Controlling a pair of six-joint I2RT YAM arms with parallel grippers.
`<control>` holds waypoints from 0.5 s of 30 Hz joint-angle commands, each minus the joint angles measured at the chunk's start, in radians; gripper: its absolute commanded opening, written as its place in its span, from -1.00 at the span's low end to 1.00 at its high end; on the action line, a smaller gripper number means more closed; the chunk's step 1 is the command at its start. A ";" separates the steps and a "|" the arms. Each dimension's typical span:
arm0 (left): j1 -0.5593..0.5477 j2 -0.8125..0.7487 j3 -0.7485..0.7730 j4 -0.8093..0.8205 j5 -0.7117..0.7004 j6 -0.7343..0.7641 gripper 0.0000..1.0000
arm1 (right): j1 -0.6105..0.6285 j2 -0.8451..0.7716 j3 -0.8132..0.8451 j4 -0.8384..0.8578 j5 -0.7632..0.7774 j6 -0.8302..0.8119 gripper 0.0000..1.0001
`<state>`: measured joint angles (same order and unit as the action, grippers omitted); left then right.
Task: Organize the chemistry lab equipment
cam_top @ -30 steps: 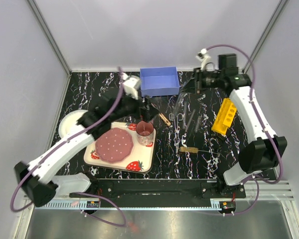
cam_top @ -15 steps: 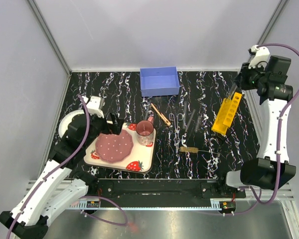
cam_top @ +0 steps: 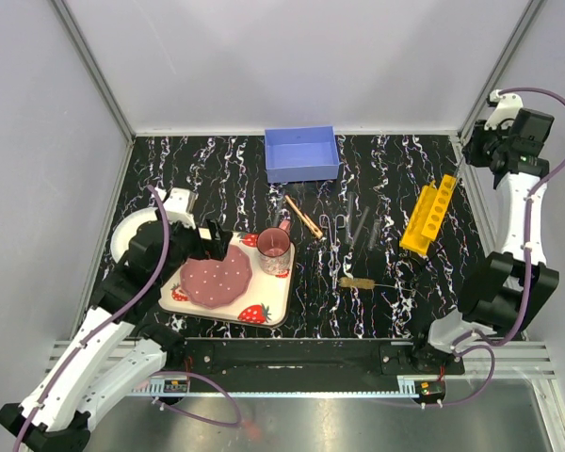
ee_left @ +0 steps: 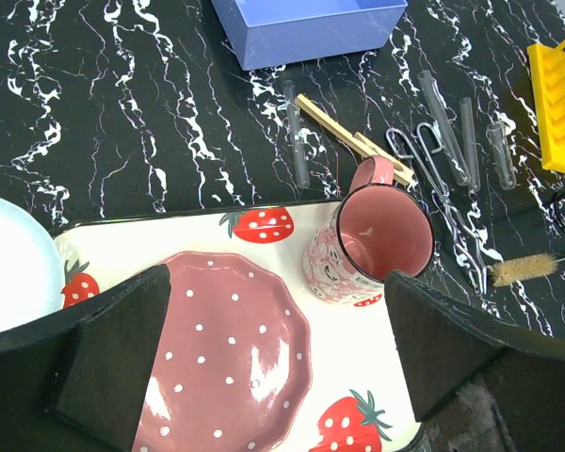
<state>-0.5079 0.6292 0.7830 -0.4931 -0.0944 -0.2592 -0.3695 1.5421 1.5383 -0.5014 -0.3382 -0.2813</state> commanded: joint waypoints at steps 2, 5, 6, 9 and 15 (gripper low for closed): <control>0.005 0.013 0.048 0.028 -0.018 -0.006 0.98 | -0.003 0.048 -0.023 0.147 0.018 0.017 -0.59; 0.005 0.017 0.056 0.022 -0.022 -0.008 0.98 | -0.003 0.056 -0.046 0.168 0.007 0.025 -0.58; 0.003 0.018 0.055 0.022 -0.021 -0.009 0.98 | -0.003 0.056 -0.064 0.178 0.008 0.025 -0.58; 0.005 0.027 0.058 0.025 -0.016 -0.014 0.98 | -0.009 0.069 -0.083 0.207 0.018 0.019 -0.58; 0.005 0.044 0.070 0.027 -0.011 -0.014 0.98 | -0.017 0.093 -0.086 0.238 0.008 0.025 -0.58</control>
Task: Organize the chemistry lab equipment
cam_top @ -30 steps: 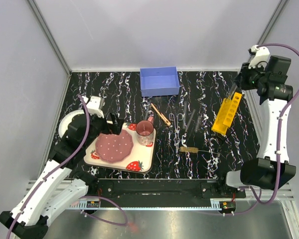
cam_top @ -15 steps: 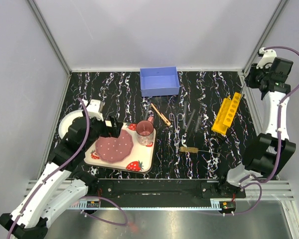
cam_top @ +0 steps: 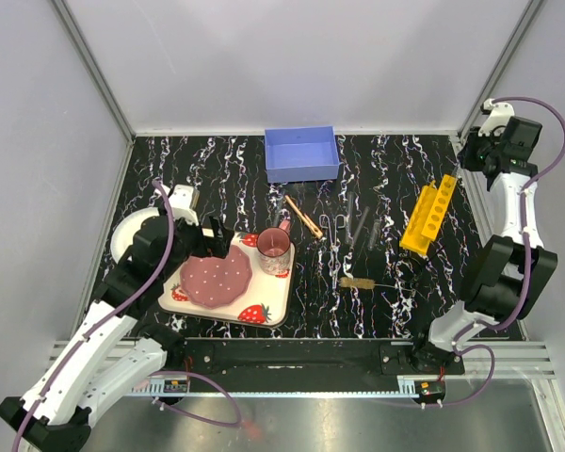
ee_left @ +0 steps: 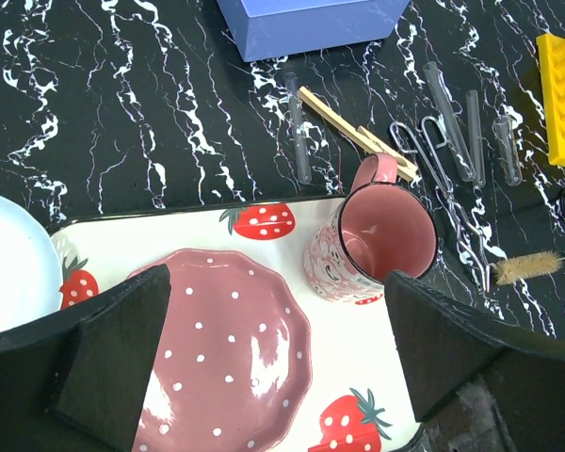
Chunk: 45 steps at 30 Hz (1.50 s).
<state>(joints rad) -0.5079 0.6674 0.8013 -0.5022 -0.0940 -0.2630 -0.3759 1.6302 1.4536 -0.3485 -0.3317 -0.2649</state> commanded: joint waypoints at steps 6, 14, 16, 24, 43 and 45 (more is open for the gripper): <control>0.005 0.006 0.047 0.034 -0.007 -0.016 0.98 | -0.011 0.002 -0.051 0.111 -0.023 0.012 -0.58; 0.005 0.004 0.053 0.034 -0.001 -0.021 0.98 | -0.011 -0.049 -0.254 0.313 -0.079 0.006 -0.54; 0.005 0.008 0.053 0.034 0.002 -0.021 0.98 | -0.011 -0.062 -0.295 0.379 -0.092 0.004 -0.54; 0.005 0.014 0.062 0.028 0.008 -0.028 0.98 | -0.011 -0.050 -0.371 0.473 -0.093 0.001 -0.52; 0.005 0.012 0.068 0.031 0.027 -0.036 0.97 | -0.015 -0.102 -0.400 0.454 -0.125 0.021 -0.10; 0.005 0.012 0.072 0.031 0.033 -0.042 0.98 | -0.017 -0.110 -0.381 0.442 -0.122 0.030 0.00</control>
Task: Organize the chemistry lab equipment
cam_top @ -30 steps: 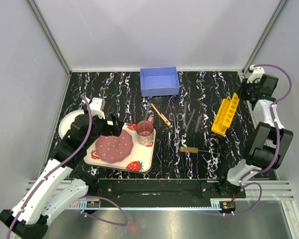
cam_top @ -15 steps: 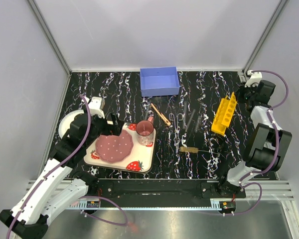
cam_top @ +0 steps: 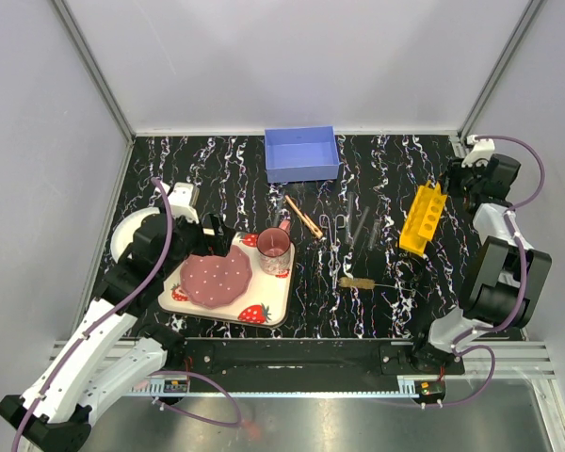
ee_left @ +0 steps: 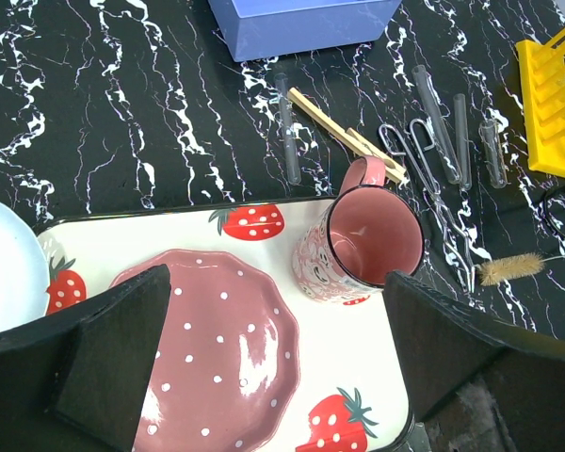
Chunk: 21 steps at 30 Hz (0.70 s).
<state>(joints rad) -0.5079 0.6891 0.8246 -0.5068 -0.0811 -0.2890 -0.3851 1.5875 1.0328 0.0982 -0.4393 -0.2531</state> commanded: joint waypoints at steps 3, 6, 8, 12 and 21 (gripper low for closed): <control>0.005 -0.010 0.057 0.031 0.023 -0.021 0.98 | -0.014 -0.078 0.075 -0.046 -0.007 0.029 0.20; 0.005 -0.010 0.068 0.022 0.024 -0.022 0.98 | -0.020 -0.089 0.108 -0.090 -0.012 0.035 0.41; 0.003 -0.011 0.076 0.016 0.026 -0.025 0.98 | -0.023 -0.100 0.134 -0.149 -0.021 0.035 0.46; 0.006 -0.008 0.085 0.010 0.033 -0.030 0.98 | -0.024 -0.127 0.171 -0.236 -0.061 0.025 0.59; 0.005 0.026 0.120 0.014 0.118 -0.093 0.97 | -0.026 -0.222 0.295 -0.523 -0.179 -0.070 0.89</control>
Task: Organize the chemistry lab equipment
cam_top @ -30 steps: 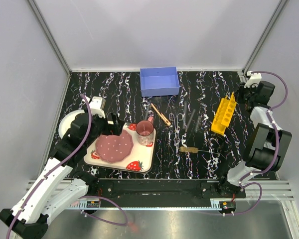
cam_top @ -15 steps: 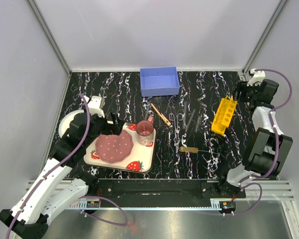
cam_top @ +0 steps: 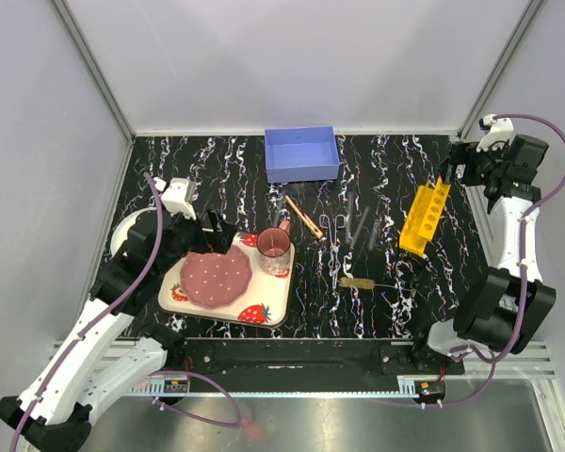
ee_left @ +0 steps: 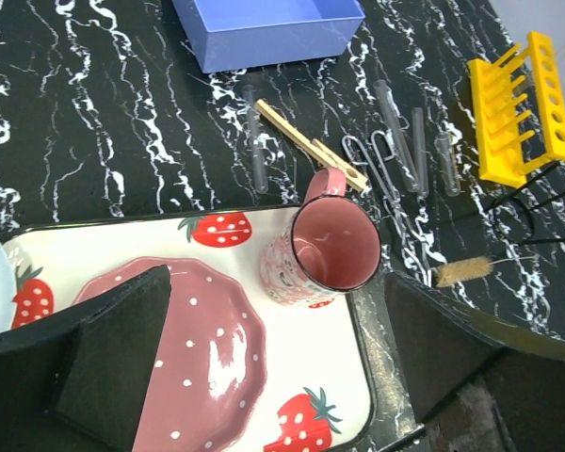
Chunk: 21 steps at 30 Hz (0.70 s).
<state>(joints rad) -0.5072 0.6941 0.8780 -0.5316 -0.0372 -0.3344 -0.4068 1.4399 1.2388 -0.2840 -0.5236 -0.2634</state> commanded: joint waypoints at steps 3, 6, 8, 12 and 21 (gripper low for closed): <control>0.004 0.057 0.087 0.056 0.141 -0.081 0.98 | -0.003 -0.098 0.132 -0.236 -0.171 -0.068 0.91; 0.004 0.099 0.105 0.067 0.184 -0.106 0.98 | -0.004 -0.111 0.166 -0.314 -0.271 -0.063 0.93; 0.004 0.116 0.110 0.071 0.200 -0.118 0.98 | -0.003 -0.113 0.188 -0.362 -0.344 -0.051 0.93; 0.004 0.149 0.108 0.071 0.204 -0.133 0.98 | 0.000 -0.099 0.197 -0.406 -0.473 0.002 0.94; 0.007 0.215 0.125 0.070 0.234 -0.172 0.98 | 0.238 0.056 0.281 -0.627 -0.461 -0.056 0.94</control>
<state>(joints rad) -0.5068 0.8890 0.9497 -0.5068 0.1665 -0.4782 -0.2932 1.4509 1.4689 -0.7876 -0.9951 -0.2779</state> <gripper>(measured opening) 0.984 0.965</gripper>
